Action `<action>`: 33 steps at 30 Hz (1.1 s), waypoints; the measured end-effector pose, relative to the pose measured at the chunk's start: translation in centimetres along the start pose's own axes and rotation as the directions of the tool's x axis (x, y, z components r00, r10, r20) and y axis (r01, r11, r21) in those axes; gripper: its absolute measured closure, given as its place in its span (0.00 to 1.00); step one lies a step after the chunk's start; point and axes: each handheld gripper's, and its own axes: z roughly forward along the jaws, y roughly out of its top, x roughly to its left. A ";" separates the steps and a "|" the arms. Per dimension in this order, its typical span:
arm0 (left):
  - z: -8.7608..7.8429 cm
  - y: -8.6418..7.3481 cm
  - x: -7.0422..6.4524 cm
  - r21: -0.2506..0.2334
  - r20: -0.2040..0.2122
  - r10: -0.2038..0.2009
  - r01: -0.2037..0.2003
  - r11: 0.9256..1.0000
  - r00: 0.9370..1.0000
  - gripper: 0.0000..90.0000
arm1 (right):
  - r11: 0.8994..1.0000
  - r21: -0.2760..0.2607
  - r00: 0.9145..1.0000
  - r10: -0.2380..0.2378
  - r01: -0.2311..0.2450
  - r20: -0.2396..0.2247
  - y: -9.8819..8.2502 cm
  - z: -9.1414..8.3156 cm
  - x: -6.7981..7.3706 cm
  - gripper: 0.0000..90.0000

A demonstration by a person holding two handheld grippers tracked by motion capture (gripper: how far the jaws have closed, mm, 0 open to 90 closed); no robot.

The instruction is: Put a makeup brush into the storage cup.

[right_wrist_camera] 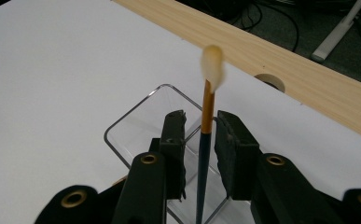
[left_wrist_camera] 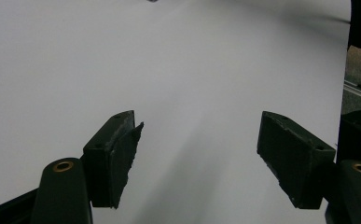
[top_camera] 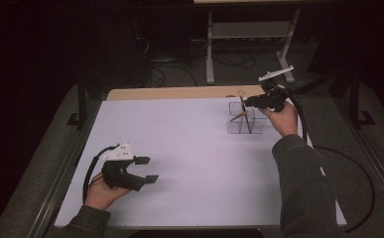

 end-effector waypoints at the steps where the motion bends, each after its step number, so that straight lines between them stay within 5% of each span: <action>1: 0.0 0.0 0.0 0.000 0.000 0.001 -0.001 1.000 1.000 0.31 | 1.000 0.000 1.000 -0.004 0.004 0.004 0.0 -0.1 0.0 0.80; 33: -0.6 0.0 0.3 -0.020 -0.024 -0.009 0.009 1.000 1.000 0.28 | 0.998 -0.066 1.000 0.011 -0.012 -0.016 0.0 -3.3 0.2 0.62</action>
